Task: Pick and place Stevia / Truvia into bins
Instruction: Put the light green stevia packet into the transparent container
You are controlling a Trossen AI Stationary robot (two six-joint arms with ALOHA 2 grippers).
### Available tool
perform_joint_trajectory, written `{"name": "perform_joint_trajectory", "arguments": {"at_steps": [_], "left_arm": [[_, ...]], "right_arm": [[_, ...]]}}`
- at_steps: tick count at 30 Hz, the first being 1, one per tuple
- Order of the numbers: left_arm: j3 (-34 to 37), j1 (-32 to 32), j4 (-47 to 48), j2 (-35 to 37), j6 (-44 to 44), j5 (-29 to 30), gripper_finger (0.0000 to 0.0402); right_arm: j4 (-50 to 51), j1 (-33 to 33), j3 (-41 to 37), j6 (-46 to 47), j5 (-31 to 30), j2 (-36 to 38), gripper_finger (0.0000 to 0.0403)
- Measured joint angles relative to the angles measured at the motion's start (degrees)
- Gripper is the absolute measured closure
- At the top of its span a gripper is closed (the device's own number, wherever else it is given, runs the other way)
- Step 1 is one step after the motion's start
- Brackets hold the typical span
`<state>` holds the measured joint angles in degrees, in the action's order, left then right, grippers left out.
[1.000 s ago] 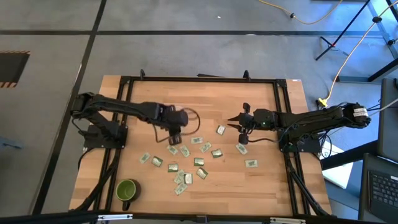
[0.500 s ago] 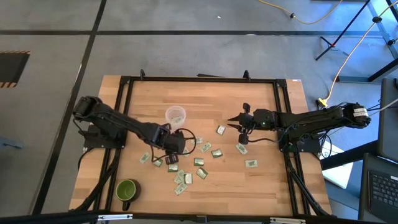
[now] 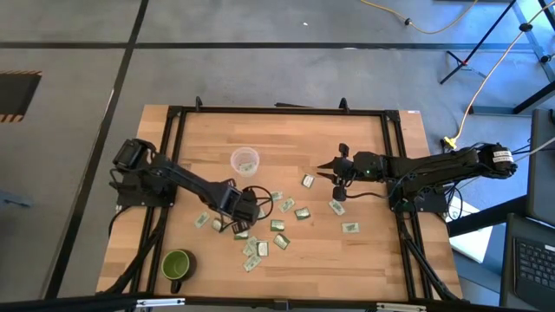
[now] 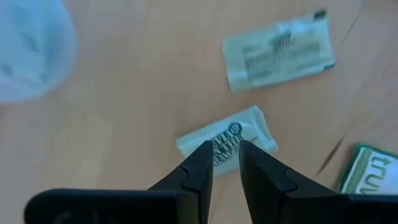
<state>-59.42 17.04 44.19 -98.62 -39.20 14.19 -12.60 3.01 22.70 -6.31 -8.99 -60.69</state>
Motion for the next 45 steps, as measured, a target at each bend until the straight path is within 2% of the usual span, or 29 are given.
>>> {"name": "perform_joint_trajectory", "arguments": {"at_steps": [3, 11, 30, 38, 41, 45], "left_arm": [[0.0, -0.3, -0.2, -2.1, -1.3, -2.2, 0.032], [-0.1, -0.3, -0.5, -4.3, -1.6, -2.2, 0.0311], [-0.1, -0.3, -0.6, -4.4, -0.2, -3.7, 0.0395], [-1.2, -0.3, 1.8, -1.3, 0.9, -4.3, 0.0399], [-1.9, -0.3, 3.9, 1.1, 1.0, -2.7, 0.0399], [-2.3, -0.4, 4.3, 6.2, 1.5, 4.3, 0.0399]], "right_arm": [[0.0, 0.0, 0.0, 0.0, 0.0, 0.0, 0.0304], [0.0, 0.0, 0.0, 0.0, 0.0, 0.0, 0.0304], [0.0, 0.0, 0.0, 0.0, 0.0, 0.0, 0.0304], [0.0, 0.0, 0.0, 0.0, 0.0, 0.0, 0.0304], [0.0, 0.0, 0.0, 0.0, 0.0, 0.0, 0.0304], [0.0, 0.0, 0.0, 0.0, 0.0, 0.0, 0.0304]]}}
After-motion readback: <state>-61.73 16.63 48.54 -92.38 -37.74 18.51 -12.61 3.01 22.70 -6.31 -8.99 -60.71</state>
